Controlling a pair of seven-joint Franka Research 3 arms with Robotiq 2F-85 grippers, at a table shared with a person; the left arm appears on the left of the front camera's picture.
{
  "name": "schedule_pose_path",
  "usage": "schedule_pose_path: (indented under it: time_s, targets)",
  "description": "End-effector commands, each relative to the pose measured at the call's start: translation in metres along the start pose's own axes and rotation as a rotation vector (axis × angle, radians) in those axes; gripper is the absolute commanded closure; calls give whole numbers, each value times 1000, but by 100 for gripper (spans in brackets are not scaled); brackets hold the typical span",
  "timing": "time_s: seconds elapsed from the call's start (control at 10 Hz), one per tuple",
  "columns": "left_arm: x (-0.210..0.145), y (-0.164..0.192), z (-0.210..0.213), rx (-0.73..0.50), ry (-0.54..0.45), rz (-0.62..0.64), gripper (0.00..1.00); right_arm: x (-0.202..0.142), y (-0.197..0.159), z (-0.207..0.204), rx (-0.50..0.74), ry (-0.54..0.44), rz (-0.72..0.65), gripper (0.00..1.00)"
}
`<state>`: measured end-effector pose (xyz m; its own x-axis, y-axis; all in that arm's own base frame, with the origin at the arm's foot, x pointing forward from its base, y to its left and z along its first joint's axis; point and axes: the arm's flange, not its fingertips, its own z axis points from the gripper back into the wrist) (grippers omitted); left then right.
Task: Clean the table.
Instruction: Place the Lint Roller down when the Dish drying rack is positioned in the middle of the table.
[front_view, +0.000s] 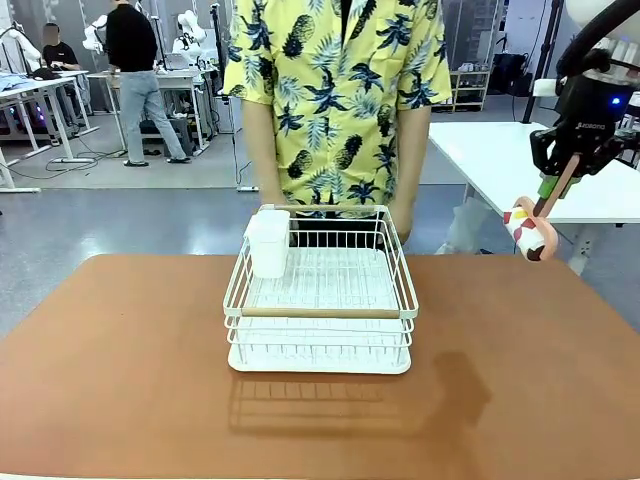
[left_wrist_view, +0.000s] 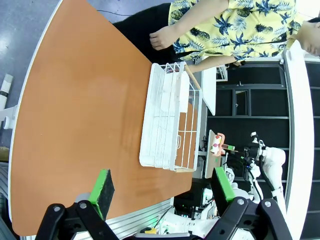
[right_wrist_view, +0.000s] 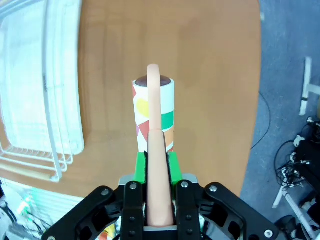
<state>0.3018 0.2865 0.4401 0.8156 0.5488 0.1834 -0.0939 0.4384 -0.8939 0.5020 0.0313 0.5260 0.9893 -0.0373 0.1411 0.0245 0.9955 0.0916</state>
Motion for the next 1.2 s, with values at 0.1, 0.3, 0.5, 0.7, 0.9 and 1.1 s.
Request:
schedule_pose_path:
  time_s: [0.1,0.3,0.5,0.7,0.9,1.1]
  targets:
    - [0,-1,3,-20,-3,3,0,45,23,-4,35,-28,-854,79]
    - [0,-1,3,-20,-3,3,0,59,25,-21,-14,-6,-1197,79]
    - [0,-1,3,-20,-3,3,0,58,31,-47,62,-237,-1376,79]
    - [0,-1,3,-20,-3,3,0,42,26,-89,140,-215,-1414,79]
    - [0,-1,3,-20,-3,3,0,29,17,-117,212,-260,-1437,79]
    - [0,-1,3,-20,-3,3,0,24,20,-140,229,-290,-1410,79]
